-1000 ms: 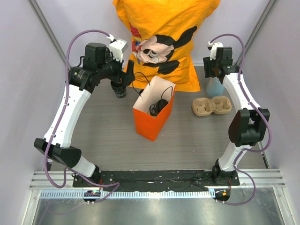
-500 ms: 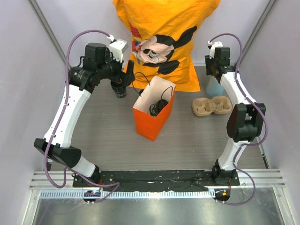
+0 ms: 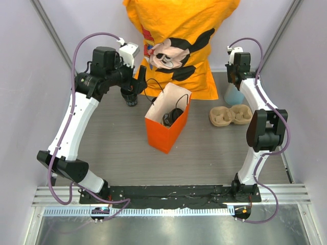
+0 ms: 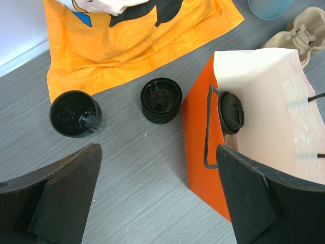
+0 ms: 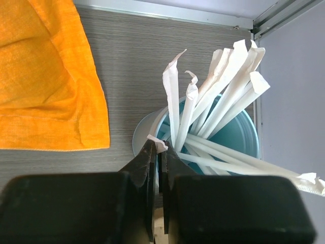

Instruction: Pack the takeout coffee

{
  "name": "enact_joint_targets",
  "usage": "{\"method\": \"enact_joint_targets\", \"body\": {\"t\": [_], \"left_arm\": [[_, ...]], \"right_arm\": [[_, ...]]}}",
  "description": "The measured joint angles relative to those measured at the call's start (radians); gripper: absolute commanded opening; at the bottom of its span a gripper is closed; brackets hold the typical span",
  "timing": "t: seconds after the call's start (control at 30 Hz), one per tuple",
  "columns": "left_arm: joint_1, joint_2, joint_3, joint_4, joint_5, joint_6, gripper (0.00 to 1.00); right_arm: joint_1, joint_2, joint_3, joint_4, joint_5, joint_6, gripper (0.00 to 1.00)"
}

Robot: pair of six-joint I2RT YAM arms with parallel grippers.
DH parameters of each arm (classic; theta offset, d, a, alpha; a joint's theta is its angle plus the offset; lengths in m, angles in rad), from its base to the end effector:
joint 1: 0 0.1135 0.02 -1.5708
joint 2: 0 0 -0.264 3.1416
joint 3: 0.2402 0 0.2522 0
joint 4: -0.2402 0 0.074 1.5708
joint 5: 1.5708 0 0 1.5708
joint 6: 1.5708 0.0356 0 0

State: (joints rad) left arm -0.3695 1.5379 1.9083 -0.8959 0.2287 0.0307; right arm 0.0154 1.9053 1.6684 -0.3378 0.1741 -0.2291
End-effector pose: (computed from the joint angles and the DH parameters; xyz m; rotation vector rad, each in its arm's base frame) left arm 0.2880 -0.1202 0.4674 0.5556 2.0377 -0.4433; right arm 0.4505 0.0008 0.3044 -0.1609 2.1458 -0.3112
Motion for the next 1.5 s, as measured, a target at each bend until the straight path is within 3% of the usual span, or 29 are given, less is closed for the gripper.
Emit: {"method": "enact_joint_targets", "body": {"t": [0.07,0.5,1.0,1.3,1.5], "left_arm": [[0.000,0.000,0.000,0.000,0.000,0.000,1.00],[0.000,0.000,0.000,0.000,0.002,0.000,1.00],[0.003,0.000,0.000,0.000,0.007,0.005,1.00],[0.004,-0.013,-0.001,0.000,0.002,0.030,1.00],[0.011,-0.044,-0.024,0.001,-0.035,0.056,1.00]], "right_arm": [[-0.001,0.000,0.002,0.005,0.005,-0.004,0.01],[-0.001,-0.023,0.002,0.015,0.015,-0.010,0.01],[-0.001,-0.346,-0.014,-0.017,-0.016,-0.024,0.01],[-0.001,-0.507,-0.032,-0.100,-0.113,-0.032,0.01],[-0.001,-0.562,0.066,-0.241,-0.262,-0.034,0.01]]}}
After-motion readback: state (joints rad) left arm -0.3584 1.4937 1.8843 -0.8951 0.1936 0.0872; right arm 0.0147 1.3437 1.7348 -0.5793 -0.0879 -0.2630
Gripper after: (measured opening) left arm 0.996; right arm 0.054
